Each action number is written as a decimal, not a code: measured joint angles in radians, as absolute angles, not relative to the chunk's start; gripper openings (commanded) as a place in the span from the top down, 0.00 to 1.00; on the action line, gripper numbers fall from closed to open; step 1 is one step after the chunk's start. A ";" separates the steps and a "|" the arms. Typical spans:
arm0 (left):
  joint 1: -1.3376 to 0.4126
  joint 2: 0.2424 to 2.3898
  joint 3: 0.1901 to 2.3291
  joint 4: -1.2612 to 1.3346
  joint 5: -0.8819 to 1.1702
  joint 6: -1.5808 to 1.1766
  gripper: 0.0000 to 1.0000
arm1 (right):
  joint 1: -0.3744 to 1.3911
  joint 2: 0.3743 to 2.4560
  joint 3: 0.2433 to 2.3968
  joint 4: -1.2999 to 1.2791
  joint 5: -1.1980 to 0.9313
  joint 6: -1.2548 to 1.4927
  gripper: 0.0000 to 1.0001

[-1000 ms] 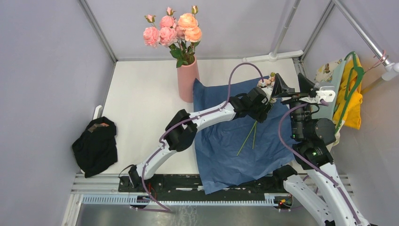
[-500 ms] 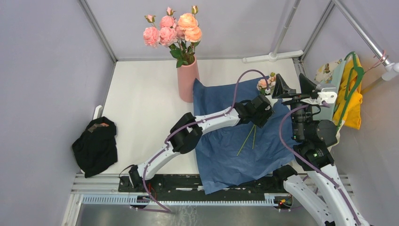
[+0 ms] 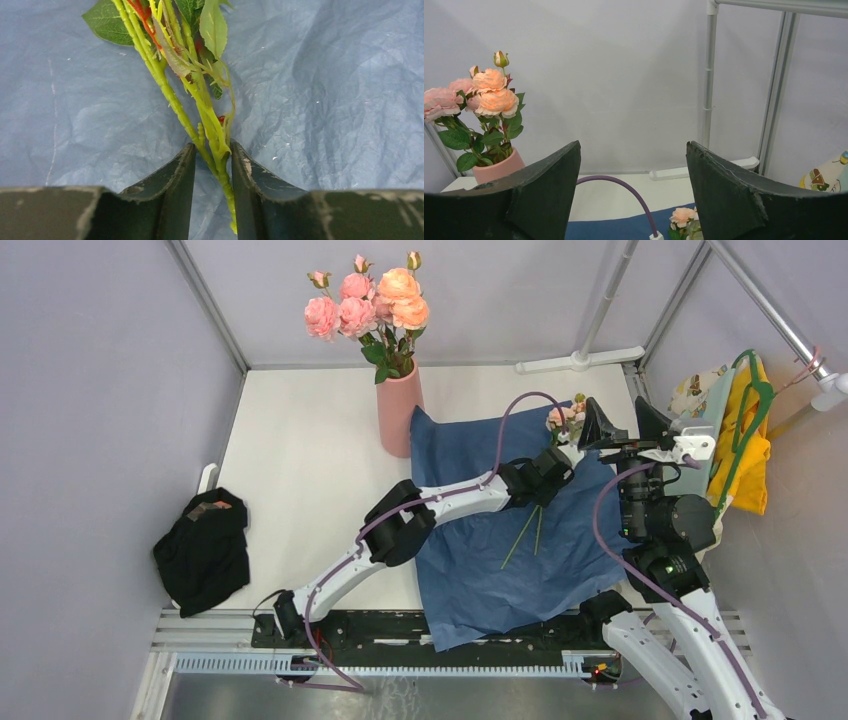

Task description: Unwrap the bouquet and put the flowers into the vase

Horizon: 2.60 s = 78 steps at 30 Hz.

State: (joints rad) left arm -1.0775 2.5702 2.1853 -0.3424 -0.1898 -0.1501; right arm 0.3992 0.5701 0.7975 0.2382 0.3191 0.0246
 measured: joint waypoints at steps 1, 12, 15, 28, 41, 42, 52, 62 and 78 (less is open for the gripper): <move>-1.077 2.566 2.174 -0.333 -0.202 -0.150 0.64 | 0.399 0.570 0.796 0.238 0.319 0.025 0.17; -1.031 2.313 1.822 -0.332 -0.321 -0.170 0.77 | 0.399 0.571 0.792 0.246 0.313 0.025 0.17; -1.004 2.209 1.721 -0.351 -0.372 -0.183 0.75 | 0.399 0.572 0.792 0.250 0.306 0.027 0.17; -0.958 2.135 1.615 -0.426 -0.468 -0.252 0.63 | 0.399 0.580 0.788 0.253 0.288 0.029 0.17; -0.965 2.173 1.824 -0.496 -0.391 -0.252 0.59 | 0.399 0.573 0.788 0.253 0.287 0.029 0.17; -0.965 2.181 1.840 -0.501 -0.390 -0.251 0.59 | 0.399 0.573 0.788 0.253 0.286 0.029 0.16; -0.966 2.349 1.912 -0.513 -0.379 -0.250 0.57 | 0.399 0.561 0.787 0.253 0.285 0.029 0.17; -0.964 2.363 1.919 -0.518 -0.363 -0.249 0.77 | 0.399 0.554 0.785 0.253 0.285 0.029 0.16; -0.963 2.328 1.919 -0.546 -0.356 -0.248 0.98 | 0.399 0.553 0.775 0.253 0.285 0.036 0.17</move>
